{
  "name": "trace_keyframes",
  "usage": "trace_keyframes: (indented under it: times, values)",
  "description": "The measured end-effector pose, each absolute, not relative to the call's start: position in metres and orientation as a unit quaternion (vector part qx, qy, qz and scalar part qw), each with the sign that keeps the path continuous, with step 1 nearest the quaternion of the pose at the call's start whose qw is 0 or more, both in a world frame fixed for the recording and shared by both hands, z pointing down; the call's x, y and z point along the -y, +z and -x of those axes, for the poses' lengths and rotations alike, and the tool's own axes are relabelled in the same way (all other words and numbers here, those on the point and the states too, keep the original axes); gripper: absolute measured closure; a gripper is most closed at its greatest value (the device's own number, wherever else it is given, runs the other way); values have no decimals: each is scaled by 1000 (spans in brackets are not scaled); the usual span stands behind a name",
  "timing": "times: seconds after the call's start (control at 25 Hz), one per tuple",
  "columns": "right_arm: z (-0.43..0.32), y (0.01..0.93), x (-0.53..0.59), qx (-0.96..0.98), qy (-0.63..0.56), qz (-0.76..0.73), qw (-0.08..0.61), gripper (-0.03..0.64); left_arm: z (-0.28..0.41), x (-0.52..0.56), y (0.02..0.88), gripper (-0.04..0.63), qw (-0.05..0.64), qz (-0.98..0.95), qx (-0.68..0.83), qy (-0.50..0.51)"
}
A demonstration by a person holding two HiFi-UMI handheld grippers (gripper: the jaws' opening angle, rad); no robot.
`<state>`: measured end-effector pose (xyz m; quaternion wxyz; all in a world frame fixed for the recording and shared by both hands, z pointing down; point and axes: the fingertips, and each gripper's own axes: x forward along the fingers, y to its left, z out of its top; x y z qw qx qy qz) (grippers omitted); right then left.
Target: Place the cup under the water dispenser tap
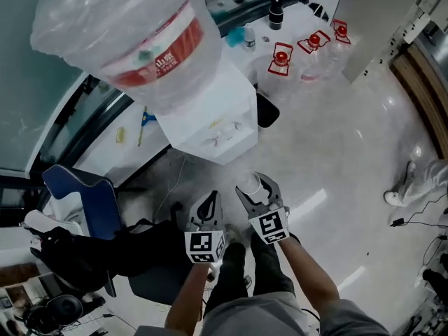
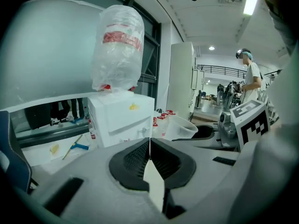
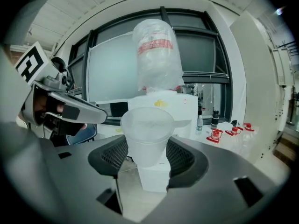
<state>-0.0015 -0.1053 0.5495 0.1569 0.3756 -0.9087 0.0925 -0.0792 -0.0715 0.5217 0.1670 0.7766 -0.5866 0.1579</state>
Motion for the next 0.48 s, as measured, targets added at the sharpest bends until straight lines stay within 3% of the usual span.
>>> trace_keyframes:
  times: [0.48]
  values:
    - [36, 655, 146, 903, 97, -379, 176, 359, 113, 113, 615, 584, 175, -776, 583, 166]
